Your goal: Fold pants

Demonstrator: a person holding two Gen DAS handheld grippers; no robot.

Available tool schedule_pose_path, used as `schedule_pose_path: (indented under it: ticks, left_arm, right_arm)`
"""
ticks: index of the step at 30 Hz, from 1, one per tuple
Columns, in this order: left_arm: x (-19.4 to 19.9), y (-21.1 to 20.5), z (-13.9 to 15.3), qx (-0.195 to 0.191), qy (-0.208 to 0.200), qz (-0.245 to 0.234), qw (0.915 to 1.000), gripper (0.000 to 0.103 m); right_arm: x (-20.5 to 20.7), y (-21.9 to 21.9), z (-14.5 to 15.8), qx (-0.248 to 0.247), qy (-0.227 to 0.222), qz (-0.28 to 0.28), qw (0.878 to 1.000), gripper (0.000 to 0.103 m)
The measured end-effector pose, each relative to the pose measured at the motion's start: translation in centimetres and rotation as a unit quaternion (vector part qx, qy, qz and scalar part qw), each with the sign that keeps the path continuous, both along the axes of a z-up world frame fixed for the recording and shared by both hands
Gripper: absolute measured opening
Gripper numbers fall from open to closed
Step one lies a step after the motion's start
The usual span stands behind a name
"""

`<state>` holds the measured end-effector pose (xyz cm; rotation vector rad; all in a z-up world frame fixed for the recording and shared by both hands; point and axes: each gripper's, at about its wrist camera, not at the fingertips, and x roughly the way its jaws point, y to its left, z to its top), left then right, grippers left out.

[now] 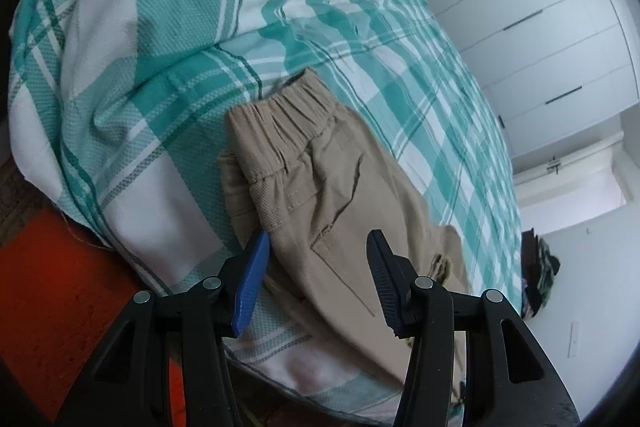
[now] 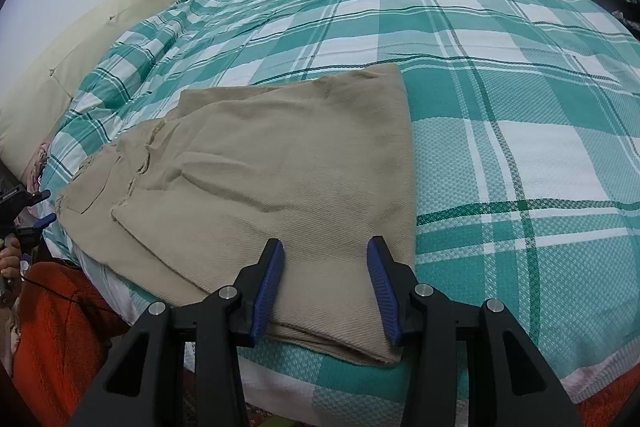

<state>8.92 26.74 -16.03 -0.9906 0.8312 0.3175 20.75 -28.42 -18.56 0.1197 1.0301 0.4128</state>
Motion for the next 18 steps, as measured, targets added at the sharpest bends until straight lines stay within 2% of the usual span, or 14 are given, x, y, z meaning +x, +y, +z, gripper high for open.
schedule_pose_path:
  ticks: [2, 8, 10, 11, 14, 16, 18]
  left_arm:
    - [0.3, -0.1, -0.3, 0.009, 0.014, 0.002, 0.9999, 0.052]
    - [1.1, 0.1, -1.1, 0.01, 0.015, 0.001, 0.9998, 0.049]
    - [1.2, 0.3, -1.0, 0.018, 0.017, 0.007, 0.9997, 0.031]
    - [0.9, 0.3, -0.8, 0.027, 0.018, 0.012, 0.9994, 0.012]
    - [-0.1, 0.7, -0.6, 0.022, 0.002, 0.01, 0.9997, 0.008]
    - [-0.2, 1.0, -1.7, 0.027, 0.033, 0.005, 0.9991, 0.007]
    - [0.0, 1.0, -2.5, 0.026, 0.045, 0.003, 0.9987, 0.008]
  right_arm:
    - [0.0, 0.0, 0.0, -0.001, -0.001, 0.0, 1.0, 0.045]
    - [0.1, 0.0, 0.0, 0.0, -0.002, 0.0, 1.0, 0.045]
    - [0.1, -0.1, 0.0, 0.0, -0.002, 0.0, 1.0, 0.045]
    - [0.1, -0.1, 0.0, 0.001, -0.002, 0.0, 1.0, 0.045]
    - [0.1, -0.1, 0.0, 0.001, -0.002, 0.0, 1.0, 0.045]
    - [0.0, -0.1, 0.0, 0.001, -0.002, 0.0, 1.0, 0.045]
    - [0.1, -0.1, 0.0, 0.001, -0.003, 0.0, 1.0, 0.045]
